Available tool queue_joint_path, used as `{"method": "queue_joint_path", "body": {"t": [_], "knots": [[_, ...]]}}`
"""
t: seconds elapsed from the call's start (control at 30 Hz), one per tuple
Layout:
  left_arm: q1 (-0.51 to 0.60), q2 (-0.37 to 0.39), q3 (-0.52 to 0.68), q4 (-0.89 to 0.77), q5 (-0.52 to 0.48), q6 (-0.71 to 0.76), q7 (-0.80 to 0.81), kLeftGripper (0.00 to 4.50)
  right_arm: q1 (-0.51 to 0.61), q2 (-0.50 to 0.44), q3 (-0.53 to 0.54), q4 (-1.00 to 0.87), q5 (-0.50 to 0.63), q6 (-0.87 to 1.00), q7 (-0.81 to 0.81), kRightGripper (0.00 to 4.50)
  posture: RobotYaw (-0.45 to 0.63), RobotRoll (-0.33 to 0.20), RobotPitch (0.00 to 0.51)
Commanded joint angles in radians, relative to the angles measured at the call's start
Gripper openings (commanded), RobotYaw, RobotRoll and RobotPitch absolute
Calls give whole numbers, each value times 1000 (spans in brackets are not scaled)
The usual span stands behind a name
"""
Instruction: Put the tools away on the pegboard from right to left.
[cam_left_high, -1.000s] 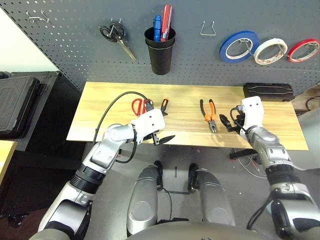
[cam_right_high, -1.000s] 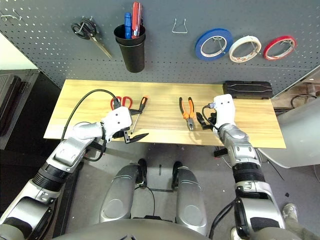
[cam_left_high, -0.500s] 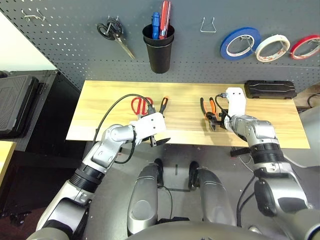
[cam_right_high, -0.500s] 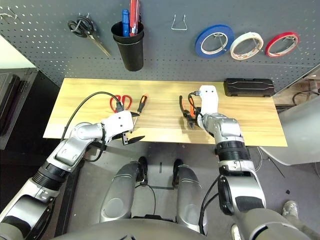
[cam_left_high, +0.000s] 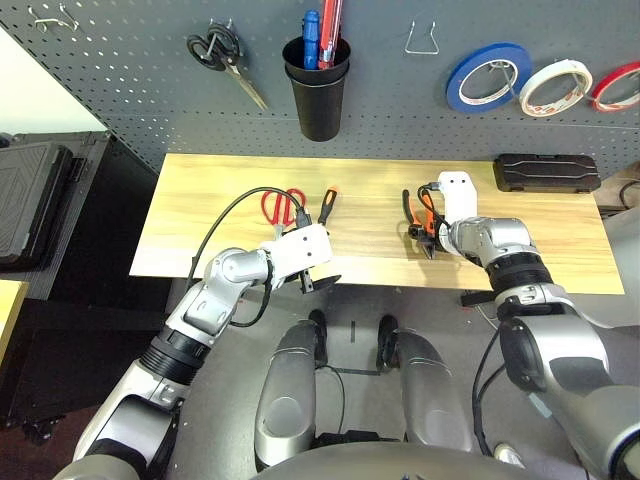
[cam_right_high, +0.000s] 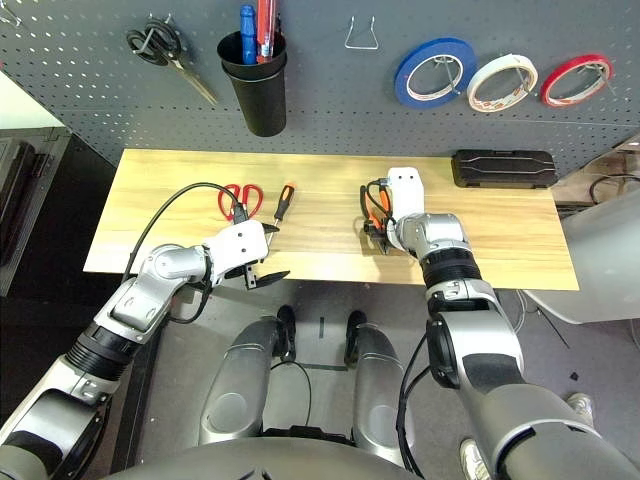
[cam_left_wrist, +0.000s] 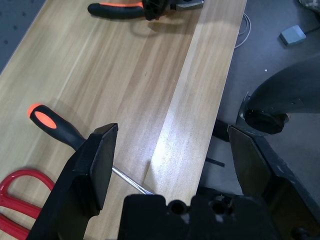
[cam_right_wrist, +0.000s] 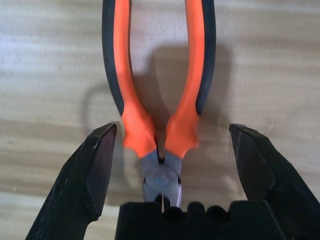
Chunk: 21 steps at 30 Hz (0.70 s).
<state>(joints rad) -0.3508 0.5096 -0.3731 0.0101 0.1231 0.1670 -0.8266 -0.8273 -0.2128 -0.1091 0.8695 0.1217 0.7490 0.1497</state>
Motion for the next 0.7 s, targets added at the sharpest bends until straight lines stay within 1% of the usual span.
{"method": "queue_joint_path", "body": {"t": [0.03,0.2,0.3,0.43,0.47,0.57,0.7], "knots": [[9,-2,-14,-26,18,10,-1,4500,9,16,5,87,-14,-27,-4,4466,187,0,386],[6,-9,-17,-21,20,13,3,4500,-22,32,-1,159,-22,-64,-12,4466,188,0,393],[7,-12,-19,-23,21,16,5,4500,-25,36,-3,173,-28,-75,-16,3941,189,0,393],[7,-15,-18,-22,21,17,6,4500,-16,39,0,169,-32,-80,-21,2542,190,0,391],[8,-16,-17,-22,21,17,6,4500,-12,40,1,164,-33,-78,-21,2462,190,0,391],[4,-17,-15,-16,21,14,6,4500,7,34,16,144,-43,-93,-10,2462,191,0,382],[-2,-17,-8,-12,19,12,6,4500,42,20,43,63,-58,-115,19,2462,194,0,375]]}}
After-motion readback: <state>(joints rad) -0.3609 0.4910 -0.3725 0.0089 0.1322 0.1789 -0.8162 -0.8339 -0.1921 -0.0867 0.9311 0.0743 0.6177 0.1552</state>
